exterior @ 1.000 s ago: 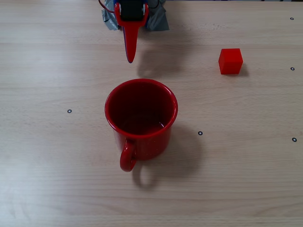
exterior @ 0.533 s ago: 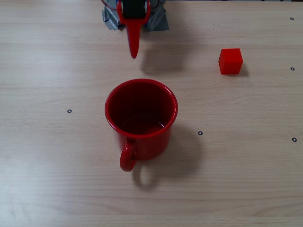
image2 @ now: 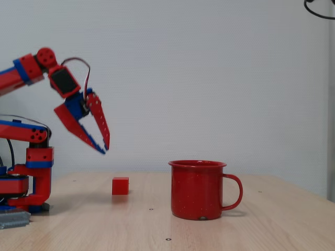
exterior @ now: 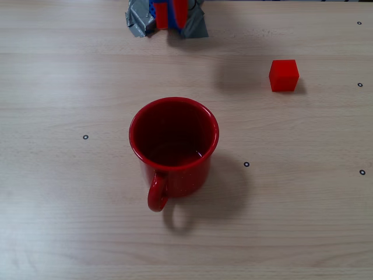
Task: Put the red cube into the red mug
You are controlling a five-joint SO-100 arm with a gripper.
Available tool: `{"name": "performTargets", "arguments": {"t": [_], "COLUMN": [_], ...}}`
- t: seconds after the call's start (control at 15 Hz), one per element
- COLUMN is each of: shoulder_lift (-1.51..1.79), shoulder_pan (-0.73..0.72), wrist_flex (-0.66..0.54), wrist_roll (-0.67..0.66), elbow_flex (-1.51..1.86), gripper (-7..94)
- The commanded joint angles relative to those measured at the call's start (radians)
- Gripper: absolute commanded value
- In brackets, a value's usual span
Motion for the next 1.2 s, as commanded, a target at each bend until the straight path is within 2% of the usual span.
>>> {"name": "performTargets", "arguments": {"t": [0.0, 0.27, 0.53, 0.87, 1.13], "shoulder_lift": [-0.074, -0.325, -0.615, -0.765, -0.959], "shoulder_pan": [-0.081, -0.275, -0.419, -0.600, -0.667], "wrist_flex": [0.049, 0.124, 0.278, 0.202, 0.009], "wrist_roll": [0.081, 0.244, 0.359, 0.552, 0.607], "elbow_flex": [-0.160, -0.411, -0.759, -0.788, -0.727], "gripper": [0, 0, 0, 0, 0]}}
